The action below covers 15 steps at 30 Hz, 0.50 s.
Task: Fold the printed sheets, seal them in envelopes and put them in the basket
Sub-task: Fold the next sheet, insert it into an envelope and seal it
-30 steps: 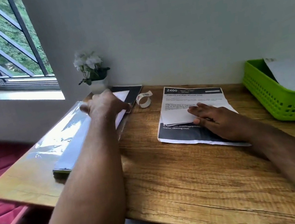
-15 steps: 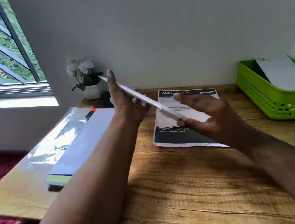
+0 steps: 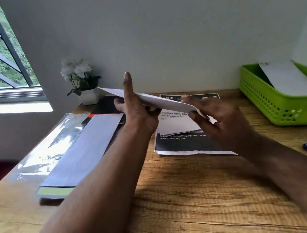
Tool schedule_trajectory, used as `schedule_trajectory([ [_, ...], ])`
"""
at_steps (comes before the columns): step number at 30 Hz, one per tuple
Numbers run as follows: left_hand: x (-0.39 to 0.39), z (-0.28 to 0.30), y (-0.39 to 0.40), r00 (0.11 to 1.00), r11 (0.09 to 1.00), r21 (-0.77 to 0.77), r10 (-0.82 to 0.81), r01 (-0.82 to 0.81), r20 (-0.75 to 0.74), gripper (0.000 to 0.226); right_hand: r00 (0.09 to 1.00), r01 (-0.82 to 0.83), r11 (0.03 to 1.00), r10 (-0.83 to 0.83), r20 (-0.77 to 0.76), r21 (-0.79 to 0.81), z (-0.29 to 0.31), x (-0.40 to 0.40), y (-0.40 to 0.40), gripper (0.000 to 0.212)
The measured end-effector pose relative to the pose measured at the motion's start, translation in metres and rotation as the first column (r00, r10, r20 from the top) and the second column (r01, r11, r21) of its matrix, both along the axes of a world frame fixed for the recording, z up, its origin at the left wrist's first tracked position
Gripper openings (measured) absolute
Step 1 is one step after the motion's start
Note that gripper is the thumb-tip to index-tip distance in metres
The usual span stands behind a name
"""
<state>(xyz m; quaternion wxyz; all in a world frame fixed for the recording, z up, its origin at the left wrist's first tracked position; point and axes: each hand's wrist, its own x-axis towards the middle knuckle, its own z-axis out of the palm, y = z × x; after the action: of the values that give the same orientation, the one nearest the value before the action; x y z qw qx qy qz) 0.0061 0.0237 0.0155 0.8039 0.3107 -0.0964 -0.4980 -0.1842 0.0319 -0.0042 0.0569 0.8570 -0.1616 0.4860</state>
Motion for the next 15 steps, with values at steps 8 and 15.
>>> schedule_trajectory([
  [8,0.018,0.003,0.005,1.000,0.998,0.066,-0.009,0.009,0.011,0.107,0.986,-0.161,0.865,0.156,0.050,0.474,0.000,-0.010,0.001,0.042],
  [15,0.002,0.004,0.008,0.997,0.998,0.057,0.009,-0.014,0.082,0.087,0.993,-0.089,0.932,0.056,0.102,0.351,-0.005,-0.006,-0.003,0.049],
])
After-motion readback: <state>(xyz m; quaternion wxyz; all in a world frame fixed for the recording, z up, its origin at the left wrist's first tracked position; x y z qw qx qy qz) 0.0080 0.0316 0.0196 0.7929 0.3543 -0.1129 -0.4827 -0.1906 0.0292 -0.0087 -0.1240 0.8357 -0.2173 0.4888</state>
